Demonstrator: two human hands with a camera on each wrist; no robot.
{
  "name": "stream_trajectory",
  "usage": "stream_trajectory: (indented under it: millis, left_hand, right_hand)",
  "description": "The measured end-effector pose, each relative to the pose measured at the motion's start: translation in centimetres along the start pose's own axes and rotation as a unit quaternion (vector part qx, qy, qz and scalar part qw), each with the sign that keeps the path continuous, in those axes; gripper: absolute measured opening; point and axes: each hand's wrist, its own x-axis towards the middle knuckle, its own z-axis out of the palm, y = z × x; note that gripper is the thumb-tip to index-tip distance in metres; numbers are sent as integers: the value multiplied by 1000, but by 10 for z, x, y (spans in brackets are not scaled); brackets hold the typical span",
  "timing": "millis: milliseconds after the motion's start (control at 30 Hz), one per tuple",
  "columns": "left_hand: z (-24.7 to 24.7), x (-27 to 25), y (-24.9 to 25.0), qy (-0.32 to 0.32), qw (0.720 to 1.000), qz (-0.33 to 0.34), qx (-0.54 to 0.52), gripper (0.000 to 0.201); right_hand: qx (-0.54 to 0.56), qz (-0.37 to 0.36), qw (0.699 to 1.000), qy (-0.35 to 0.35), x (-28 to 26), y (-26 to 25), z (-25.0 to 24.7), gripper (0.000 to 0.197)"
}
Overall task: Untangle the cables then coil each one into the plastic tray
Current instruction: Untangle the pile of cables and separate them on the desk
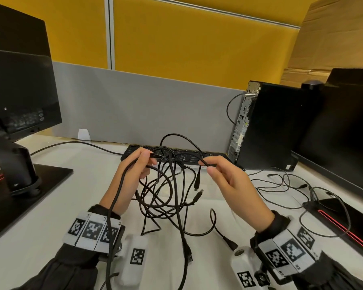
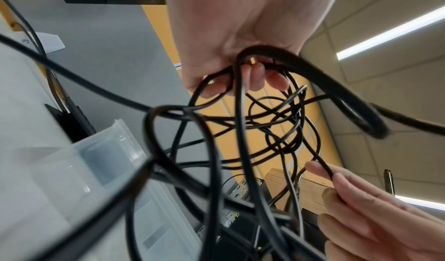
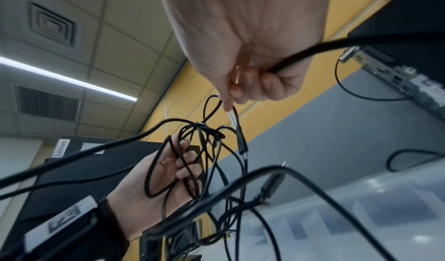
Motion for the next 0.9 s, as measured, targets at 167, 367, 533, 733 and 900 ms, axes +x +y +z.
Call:
stream_trajectory:
  millis: [167,367,533,733,900]
  left_hand:
    - [1,-1,5,-15,998,-18,-57,37]
    - [6,-6,7,-72,996,-50,-34,40]
    - [9,-8,7,-92,995,-45,1,35]
    - [11,-5,0,-74,992,19,105,41]
    - [4,-4,5,-14,985,16,171,47]
  right_hand:
    - [-81,-38,996,-27,8,-4,-9,29]
    - [-139,-76,986,-58,11,-9,-2,28]
    - [-97,-101,988,-61,10,-19,8,17]
    - [-130,-73,980,-130,13,-24,19,3]
    - [13,-63,996,-56,21,-50,11,9]
